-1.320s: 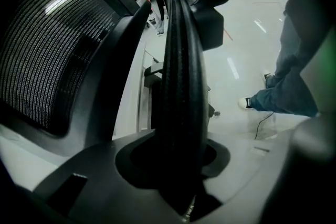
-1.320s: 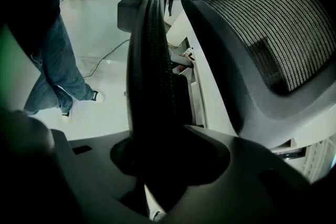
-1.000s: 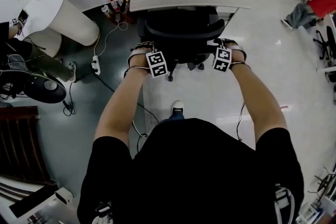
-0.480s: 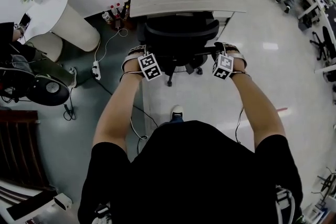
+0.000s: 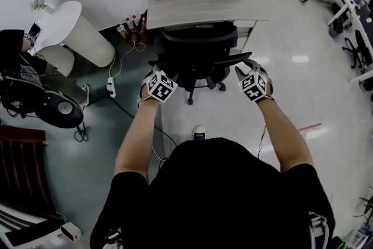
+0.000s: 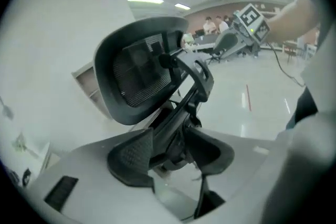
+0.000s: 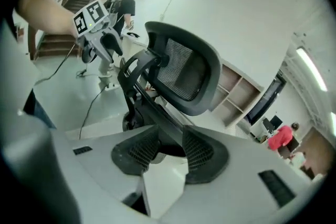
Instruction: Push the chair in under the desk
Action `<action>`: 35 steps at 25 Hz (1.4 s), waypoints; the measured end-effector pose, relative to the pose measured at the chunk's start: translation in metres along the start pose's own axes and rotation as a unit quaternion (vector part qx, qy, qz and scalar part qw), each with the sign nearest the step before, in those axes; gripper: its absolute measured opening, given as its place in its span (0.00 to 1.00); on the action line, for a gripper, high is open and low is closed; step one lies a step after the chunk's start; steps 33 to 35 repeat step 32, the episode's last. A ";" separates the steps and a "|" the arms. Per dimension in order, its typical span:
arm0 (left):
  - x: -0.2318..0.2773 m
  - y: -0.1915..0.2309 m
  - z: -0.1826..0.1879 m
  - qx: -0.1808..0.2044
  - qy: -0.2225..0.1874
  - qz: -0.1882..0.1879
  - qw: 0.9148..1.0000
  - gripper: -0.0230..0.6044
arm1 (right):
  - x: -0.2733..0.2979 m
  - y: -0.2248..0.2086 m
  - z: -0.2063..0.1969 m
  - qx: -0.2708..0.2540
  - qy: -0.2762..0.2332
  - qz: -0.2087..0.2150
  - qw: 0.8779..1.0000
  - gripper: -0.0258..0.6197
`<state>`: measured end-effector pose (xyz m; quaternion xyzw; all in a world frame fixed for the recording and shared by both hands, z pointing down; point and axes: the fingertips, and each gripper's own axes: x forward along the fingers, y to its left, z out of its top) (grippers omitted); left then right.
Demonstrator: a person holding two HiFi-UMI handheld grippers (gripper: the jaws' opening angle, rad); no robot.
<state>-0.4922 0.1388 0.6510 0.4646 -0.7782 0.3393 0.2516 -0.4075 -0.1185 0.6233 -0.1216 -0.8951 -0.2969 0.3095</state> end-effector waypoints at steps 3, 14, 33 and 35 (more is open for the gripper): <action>-0.013 -0.013 0.004 -0.051 -0.036 -0.002 0.998 0.36 | -0.016 0.005 0.002 0.042 -0.016 0.001 0.999 0.24; -0.063 -0.038 0.021 -0.137 -0.137 0.012 0.981 0.30 | -0.057 0.019 0.003 0.170 -0.077 0.018 0.982 0.12; -0.083 -0.072 0.025 -0.169 -0.161 0.015 0.972 0.15 | -0.093 0.011 -0.007 0.241 -0.124 0.016 0.962 0.04; -0.083 -0.072 0.025 -0.169 -0.161 0.015 0.972 0.15 | -0.093 0.011 -0.007 0.241 -0.124 0.016 0.962 0.04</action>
